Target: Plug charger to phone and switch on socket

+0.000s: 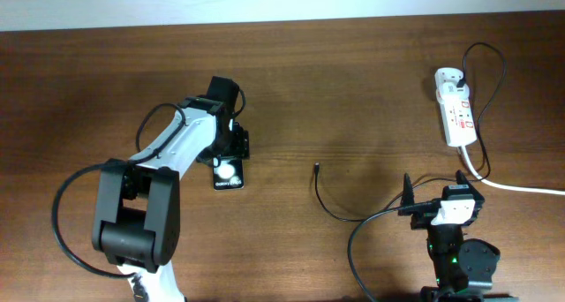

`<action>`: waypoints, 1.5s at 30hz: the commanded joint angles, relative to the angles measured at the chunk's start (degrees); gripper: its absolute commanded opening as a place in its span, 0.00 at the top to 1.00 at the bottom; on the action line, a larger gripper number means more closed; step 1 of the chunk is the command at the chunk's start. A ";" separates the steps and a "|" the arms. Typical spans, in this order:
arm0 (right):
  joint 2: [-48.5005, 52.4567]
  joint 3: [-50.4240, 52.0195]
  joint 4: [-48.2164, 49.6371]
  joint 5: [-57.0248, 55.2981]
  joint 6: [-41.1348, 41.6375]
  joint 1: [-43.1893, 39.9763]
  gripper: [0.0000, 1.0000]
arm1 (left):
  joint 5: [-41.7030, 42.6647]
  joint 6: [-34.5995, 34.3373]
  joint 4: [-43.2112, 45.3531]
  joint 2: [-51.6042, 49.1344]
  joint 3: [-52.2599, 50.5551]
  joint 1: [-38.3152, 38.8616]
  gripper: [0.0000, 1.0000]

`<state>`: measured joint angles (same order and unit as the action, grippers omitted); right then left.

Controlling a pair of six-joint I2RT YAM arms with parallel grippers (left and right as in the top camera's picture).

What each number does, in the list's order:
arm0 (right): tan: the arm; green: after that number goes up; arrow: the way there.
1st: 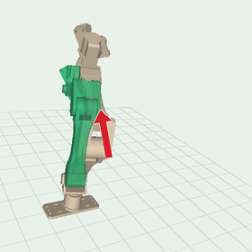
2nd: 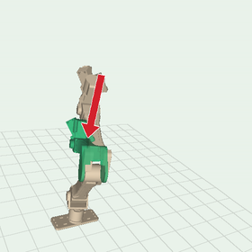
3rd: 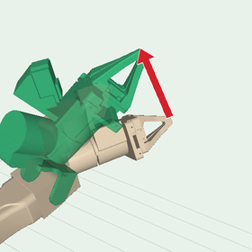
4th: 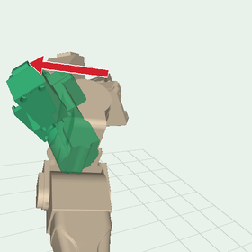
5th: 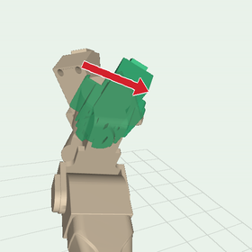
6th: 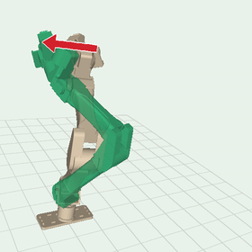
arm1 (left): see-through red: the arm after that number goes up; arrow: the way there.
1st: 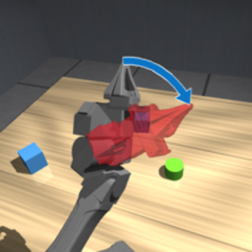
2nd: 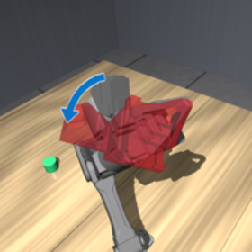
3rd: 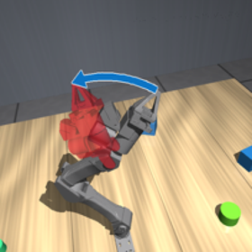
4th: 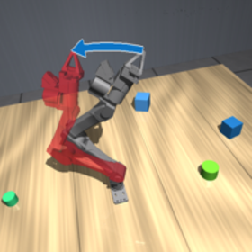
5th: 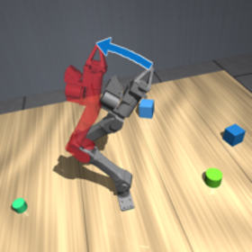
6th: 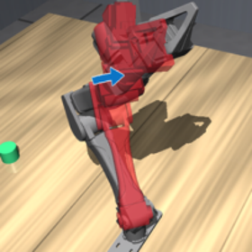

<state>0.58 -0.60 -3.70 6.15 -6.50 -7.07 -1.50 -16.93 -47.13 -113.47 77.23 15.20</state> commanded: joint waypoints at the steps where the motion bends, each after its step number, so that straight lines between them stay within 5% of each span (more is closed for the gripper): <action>1: -0.39 0.28 -0.13 2.10 -0.02 0.31 0.01 | 0.46 -0.09 0.20 2.27 0.83 -0.09 0.33; 7: -0.22 -0.55 -0.44 16.52 12.87 0.31 0.01 | 0.44 -0.09 0.39 2.27 0.81 -0.09 0.33; 14: 2.34 -10.91 -7.32 16.31 12.79 0.31 0.01 | 0.42 -0.13 1.36 2.16 0.68 0.22 0.33; 20: 17.51 -23.58 -13.70 16.11 12.76 0.31 0.01 | 0.22 -0.11 1.73 1.05 0.59 0.79 0.33; 27: 41.38 -46.66 -34.64 17.46 6.97 0.31 0.01 | 0.46 -0.17 4.72 0.87 -1.70 0.94 0.30; 33: 50.73 -47.45 -36.06 23.61 8.87 0.31 0.01 | 0.44 -0.17 5.33 0.61 -2.21 0.94 0.23; 38: 57.57 -47.45 -36.94 26.67 8.87 0.31 0.01 | 1.75 -0.15 6.12 -2.05 -2.21 0.94 0.05; 41: 60.35 -47.45 -37.51 26.67 8.87 0.31 0.01 | 1.73 -0.15 6.14 -3.04 -2.21 0.94 0.09; 43: 62.42 -47.45 -38.34 27.80 8.85 0.31 0.01 | 1.73 -0.13 6.16 -3.08 -2.21 0.94 0.24; 45: 63.95 -47.41 -39.21 29.38 8.85 0.31 0.01 | 1.64 -0.13 6.14 -3.08 -2.21 0.92 0.24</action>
<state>62.81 -47.16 -42.17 32.51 2.15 -7.07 -0.86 -16.91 -40.86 -114.76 75.29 15.99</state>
